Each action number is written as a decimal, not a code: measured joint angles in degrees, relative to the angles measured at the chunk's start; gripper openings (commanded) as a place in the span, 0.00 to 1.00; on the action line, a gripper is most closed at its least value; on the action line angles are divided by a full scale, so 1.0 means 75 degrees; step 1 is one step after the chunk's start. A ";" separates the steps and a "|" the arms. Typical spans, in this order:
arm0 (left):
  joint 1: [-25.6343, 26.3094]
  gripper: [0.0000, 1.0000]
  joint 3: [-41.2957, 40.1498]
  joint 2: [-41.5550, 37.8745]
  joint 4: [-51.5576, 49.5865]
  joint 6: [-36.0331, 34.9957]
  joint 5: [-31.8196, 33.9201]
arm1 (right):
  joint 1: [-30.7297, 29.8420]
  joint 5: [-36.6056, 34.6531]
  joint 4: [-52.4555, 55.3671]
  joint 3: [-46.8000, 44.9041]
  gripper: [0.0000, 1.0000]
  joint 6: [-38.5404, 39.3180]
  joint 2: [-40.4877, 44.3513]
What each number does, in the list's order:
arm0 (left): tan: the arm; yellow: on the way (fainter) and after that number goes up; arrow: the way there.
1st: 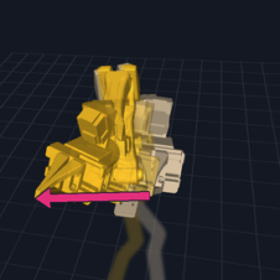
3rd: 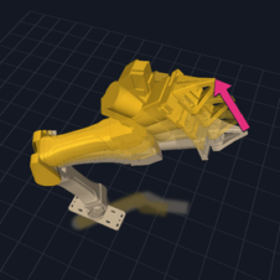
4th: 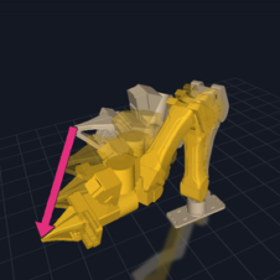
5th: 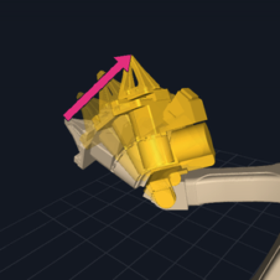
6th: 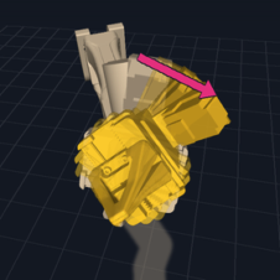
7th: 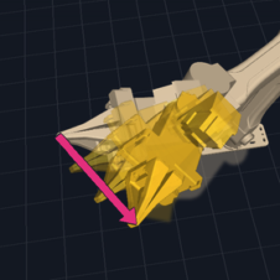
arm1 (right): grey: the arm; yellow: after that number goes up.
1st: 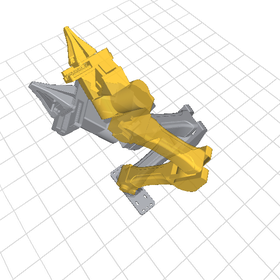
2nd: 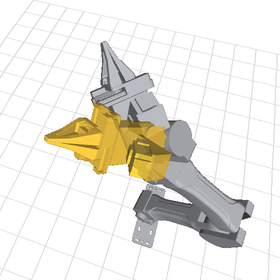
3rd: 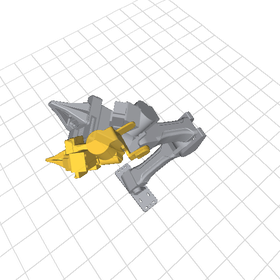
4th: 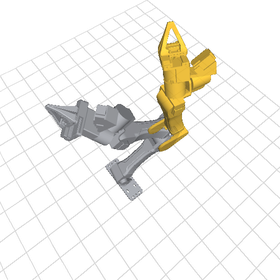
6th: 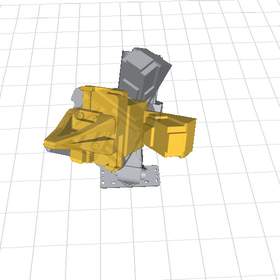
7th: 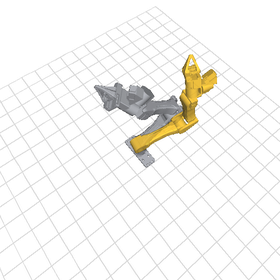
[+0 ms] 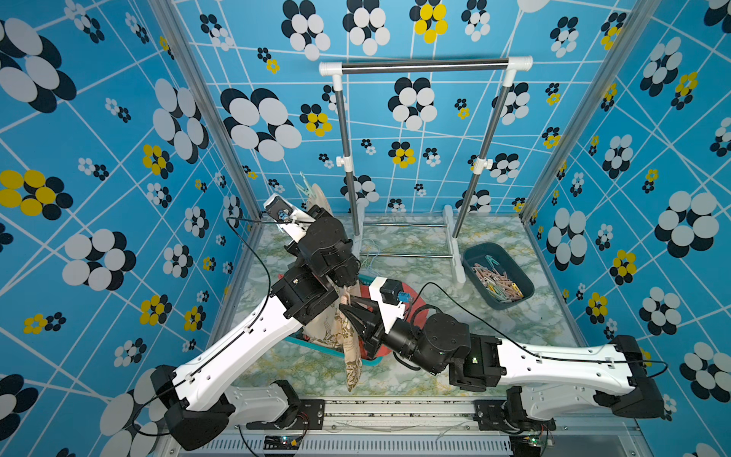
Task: Use clothespins to secure the t-shirt on both sides of the hanger
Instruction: Clamp the T-shirt on the hanger.
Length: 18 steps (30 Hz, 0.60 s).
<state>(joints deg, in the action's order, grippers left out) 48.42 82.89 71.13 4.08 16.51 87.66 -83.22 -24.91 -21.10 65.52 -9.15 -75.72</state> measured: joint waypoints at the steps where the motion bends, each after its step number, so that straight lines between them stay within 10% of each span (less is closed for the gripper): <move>1: 0.0000 0.00 0.0000 0.0006 -0.0003 0.0000 -0.0003 | -0.0012 -0.0044 -0.0125 0.0000 0.00 0.0038 -0.0067; 18: 0.0163 0.00 -0.0003 0.0003 -0.0003 0.0055 -0.0003 | -0.0032 -0.0991 -0.1638 0.0000 0.00 0.0833 -0.0769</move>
<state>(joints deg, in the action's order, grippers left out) 49.65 82.87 71.16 4.05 16.93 87.64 -83.46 -32.34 -33.39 65.52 -2.90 -81.49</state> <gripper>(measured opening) 0.072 0.199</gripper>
